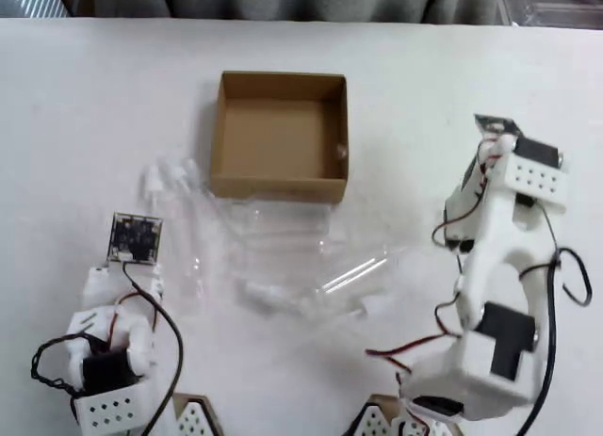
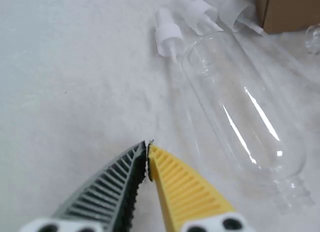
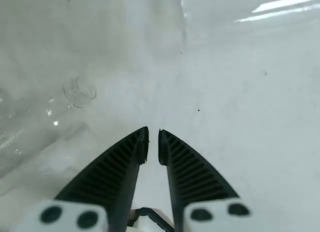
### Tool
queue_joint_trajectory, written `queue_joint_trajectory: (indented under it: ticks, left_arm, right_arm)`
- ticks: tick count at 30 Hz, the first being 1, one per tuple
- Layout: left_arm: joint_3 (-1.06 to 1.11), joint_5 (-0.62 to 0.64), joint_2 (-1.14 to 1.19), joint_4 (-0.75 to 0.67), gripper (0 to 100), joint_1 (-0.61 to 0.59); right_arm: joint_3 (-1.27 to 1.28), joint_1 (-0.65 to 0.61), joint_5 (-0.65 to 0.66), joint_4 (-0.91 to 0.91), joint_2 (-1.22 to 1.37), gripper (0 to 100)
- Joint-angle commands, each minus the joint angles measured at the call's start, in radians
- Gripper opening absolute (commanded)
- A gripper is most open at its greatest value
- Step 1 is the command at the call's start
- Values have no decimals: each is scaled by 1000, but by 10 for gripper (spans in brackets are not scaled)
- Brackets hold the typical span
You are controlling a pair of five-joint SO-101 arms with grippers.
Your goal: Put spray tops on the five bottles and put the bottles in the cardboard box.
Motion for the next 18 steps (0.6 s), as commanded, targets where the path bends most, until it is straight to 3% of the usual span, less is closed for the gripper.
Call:
queue_joint_trajectory:
  ticks: [1,11,15,18]
  left_arm:
    - [-3,-6,-13,-21,20,-8]
    - [-3,-6,-13,-21,20,-8]
    - [-3,-6,-13,-21,20,-8]
    - [-3,-6,-13,-21,20,-8]
  right_arm:
    - [175,16,52,-82,-182,17]
    - [600,-18,322,-262,-418,18]
    - [680,-79,379,-305,-473,16]
    - [710,-131,345,-302,-526,16]
